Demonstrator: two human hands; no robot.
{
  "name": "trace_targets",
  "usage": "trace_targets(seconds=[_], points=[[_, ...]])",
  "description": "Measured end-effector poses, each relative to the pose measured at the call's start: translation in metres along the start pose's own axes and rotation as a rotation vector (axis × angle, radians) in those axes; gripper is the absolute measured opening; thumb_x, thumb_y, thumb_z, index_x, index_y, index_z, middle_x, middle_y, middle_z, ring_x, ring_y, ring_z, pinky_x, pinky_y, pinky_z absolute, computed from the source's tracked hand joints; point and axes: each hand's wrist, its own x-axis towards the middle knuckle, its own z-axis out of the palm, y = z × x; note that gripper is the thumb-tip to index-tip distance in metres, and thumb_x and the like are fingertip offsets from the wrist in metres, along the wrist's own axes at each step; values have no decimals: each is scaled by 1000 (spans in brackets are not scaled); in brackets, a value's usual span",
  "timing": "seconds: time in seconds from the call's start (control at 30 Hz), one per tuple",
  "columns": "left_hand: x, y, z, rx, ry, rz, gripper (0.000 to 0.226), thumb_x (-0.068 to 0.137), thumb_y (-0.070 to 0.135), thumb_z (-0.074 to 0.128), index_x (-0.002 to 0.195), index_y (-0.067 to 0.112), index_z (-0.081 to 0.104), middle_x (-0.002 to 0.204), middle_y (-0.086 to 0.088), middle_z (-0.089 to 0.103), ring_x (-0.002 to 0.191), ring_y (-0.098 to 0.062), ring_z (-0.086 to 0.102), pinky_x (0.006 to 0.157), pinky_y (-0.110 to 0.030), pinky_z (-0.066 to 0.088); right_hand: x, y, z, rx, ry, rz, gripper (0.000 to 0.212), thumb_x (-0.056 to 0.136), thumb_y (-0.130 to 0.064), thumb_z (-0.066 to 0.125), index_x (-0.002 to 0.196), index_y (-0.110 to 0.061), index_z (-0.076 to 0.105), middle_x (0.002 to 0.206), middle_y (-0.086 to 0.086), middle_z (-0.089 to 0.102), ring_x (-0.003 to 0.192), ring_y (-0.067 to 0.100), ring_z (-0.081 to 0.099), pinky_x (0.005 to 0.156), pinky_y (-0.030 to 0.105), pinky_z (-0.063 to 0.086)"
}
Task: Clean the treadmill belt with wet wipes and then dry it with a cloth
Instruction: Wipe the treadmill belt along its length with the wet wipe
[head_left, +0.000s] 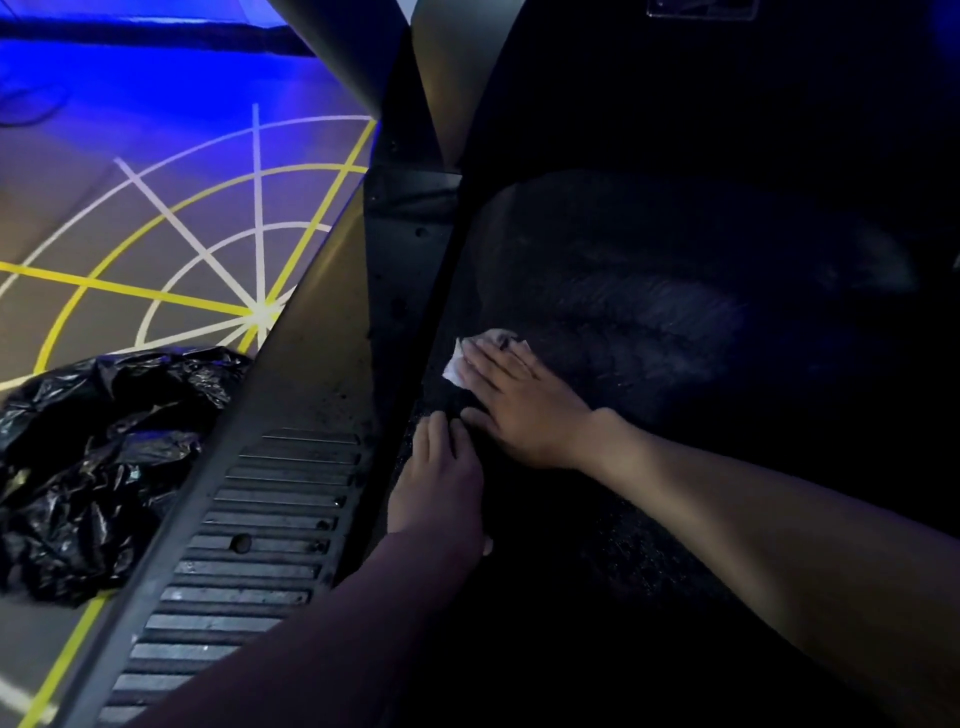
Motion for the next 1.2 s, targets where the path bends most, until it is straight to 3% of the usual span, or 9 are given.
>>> trace_targets(seconds=[0.13, 0.3, 0.37, 0.57, 0.7, 0.8, 0.93, 1.1, 1.2], points=[[-1, 4, 0, 39, 78, -21, 113, 66, 34, 85, 147, 0, 13, 148, -14, 14, 139, -28, 18, 113, -32, 26, 15, 3, -8, 76, 52, 218, 65, 105, -44, 20, 159, -12, 2, 166, 7, -7, 153, 21, -10, 123, 46, -6], [-3, 1, 5, -27, 85, -18, 96, 65, 30, 85, 136, 4, 26, 147, -8, 15, 140, -23, 17, 113, -28, 27, 17, -8, -2, -18, 17, -66, 62, 107, -39, 24, 158, -12, 3, 167, 6, -4, 153, 20, -7, 123, 42, -5], [-5, 2, 6, -33, 84, -43, 90, 66, 30, 84, 133, 7, 27, 150, -9, 12, 142, -25, 15, 114, -28, 26, 18, 0, -8, 24, 52, 56, 62, 106, -41, 25, 159, -16, 3, 167, 2, -3, 153, 18, -6, 123, 43, -5], [-5, 1, 4, -16, 120, -114, 93, 62, 40, 86, 130, 11, 28, 133, -5, 31, 124, -22, 34, 100, -29, 37, 12, -14, -5, -37, -1, -193, 58, 108, -39, 23, 159, -16, 8, 167, 2, 1, 153, 17, -5, 122, 42, -4], [-9, -1, 7, -48, 130, -111, 82, 64, 39, 85, 122, 13, 33, 132, -4, 32, 124, -21, 34, 101, -29, 36, 2, -20, 1, -27, 37, 23, 74, 93, -48, -7, 159, -15, 3, 167, 5, -1, 153, 22, -5, 123, 48, -1], [-10, -2, 8, -76, 142, -99, 79, 65, 38, 85, 121, 14, 35, 128, -3, 33, 121, -20, 34, 101, -28, 36, -12, -25, 8, -74, -39, -238, 77, 88, -45, -9, 158, -16, 1, 167, 4, 0, 153, 20, -4, 121, 43, -3], [-11, -1, 8, -55, 144, -94, 75, 68, 37, 83, 118, 13, 33, 128, -4, 33, 122, -21, 35, 101, -29, 37, -16, -9, -1, 1, 22, 96, 62, 104, -46, 15, 159, -20, 3, 167, 2, -1, 153, 18, -6, 122, 42, -5], [-11, -1, 6, -77, 126, -95, 74, 67, 36, 84, 117, 13, 35, 127, -3, 34, 122, -21, 35, 100, -30, 38, -35, -16, 2, -48, -64, -211, 66, 101, -47, 9, 159, -16, 2, 167, 3, -6, 152, 19, -11, 123, 42, -6], [-10, 0, 5, -53, 122, -94, 76, 66, 38, 84, 117, 12, 33, 128, -5, 33, 123, -22, 34, 102, -31, 38, -30, 3, -5, -22, -38, 87, 64, 105, -46, 18, 158, -16, -4, 167, 4, -3, 152, 17, -11, 123, 43, -6]])
